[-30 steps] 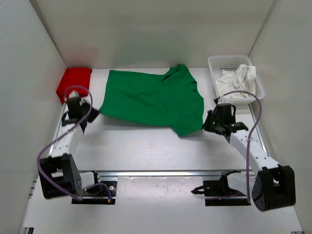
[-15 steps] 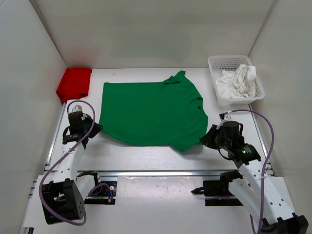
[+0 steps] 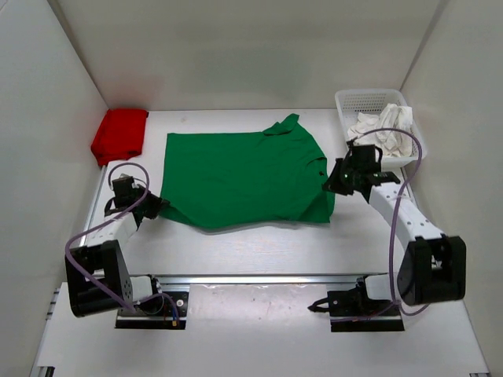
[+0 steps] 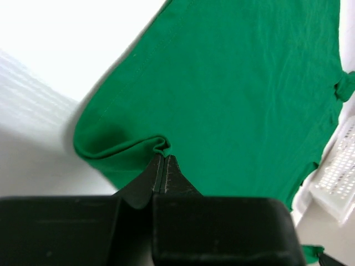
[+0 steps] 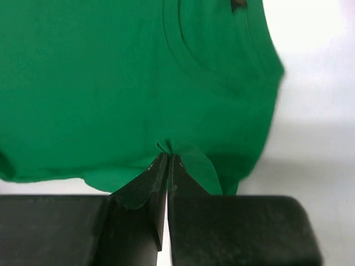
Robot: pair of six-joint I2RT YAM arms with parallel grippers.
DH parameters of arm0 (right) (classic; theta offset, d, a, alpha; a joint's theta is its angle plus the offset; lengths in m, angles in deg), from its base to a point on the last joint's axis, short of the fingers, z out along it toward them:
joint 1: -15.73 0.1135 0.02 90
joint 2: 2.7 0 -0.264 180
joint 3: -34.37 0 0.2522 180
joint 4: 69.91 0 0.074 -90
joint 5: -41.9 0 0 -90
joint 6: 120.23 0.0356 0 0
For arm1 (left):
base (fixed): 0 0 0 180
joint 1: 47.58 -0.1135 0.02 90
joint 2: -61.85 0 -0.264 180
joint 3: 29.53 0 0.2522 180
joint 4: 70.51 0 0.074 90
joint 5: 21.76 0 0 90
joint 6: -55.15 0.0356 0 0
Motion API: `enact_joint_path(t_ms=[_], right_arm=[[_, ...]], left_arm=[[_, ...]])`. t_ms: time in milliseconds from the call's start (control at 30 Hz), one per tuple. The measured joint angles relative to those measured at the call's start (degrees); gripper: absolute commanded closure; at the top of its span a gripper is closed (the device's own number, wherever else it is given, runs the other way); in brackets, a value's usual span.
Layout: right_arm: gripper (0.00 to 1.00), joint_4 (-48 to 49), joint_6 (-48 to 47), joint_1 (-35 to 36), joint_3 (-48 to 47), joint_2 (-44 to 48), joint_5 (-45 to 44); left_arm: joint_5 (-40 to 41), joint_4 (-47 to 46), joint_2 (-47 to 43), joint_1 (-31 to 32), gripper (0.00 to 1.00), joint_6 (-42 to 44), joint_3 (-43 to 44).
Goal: Fold and stack the t-shirts
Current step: Grap the side of the flattened tshirt closest away from the robot with both arms, then fold the flattened tshirt in 1/3 of the way
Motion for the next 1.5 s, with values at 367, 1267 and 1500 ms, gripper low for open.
enact_joint_path(t_ms=[367, 1267, 1500], right_arm=[[1.00, 4.2, -1.4, -0.9, -12.9, -17.4, 1.0], [1.00, 6.5, -2.7, -3.1, -26.3, -30.3, 2.5], [1.00, 7.1, -2.7, -3.4, -33.6, -38.4, 2.9]], left_arm=[[0.6, -4.7, 4.9, -0.3, 1.00, -4.6, 2.5], [3.3, -13.1, 11.1, -1.1, 1.00, -8.2, 5.9], [3.3, -13.9, 19.0, -1.1, 1.00, -8.1, 9.1]])
